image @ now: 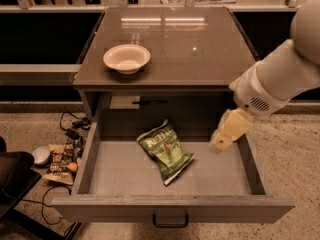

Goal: Pick green jalapeno chip bag from top drawer and place on counter

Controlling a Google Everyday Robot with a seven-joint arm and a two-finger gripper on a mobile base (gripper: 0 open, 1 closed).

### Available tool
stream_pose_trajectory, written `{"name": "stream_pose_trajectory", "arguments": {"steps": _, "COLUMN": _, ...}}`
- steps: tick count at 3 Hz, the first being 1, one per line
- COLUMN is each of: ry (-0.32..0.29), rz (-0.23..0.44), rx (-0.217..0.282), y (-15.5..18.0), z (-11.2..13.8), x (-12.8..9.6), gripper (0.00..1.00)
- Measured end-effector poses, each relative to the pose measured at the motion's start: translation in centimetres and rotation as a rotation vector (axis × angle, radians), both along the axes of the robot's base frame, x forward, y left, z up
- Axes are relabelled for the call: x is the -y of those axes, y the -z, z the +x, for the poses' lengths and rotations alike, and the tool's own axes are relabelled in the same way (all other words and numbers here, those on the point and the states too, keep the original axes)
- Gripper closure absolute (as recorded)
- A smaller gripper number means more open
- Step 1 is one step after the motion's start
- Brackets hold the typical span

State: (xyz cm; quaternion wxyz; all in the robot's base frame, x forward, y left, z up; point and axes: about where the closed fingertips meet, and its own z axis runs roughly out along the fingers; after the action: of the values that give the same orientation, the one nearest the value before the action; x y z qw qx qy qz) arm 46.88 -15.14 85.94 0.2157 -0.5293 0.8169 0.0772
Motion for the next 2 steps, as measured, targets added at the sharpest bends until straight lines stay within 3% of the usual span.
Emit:
{"name": "stream_pose_trajectory", "arguments": {"steps": 1, "ry": 0.073, "rz": 0.111, "rx": -0.012, "y": 5.9, "z": 3.8, "x": -4.9, "gripper": 0.0}}
{"name": "stream_pose_trajectory", "arguments": {"steps": 2, "ry": 0.082, "rz": 0.115, "rx": -0.03, "y": 9.7, "z": 5.8, "x": -8.3, "gripper": 0.0}}
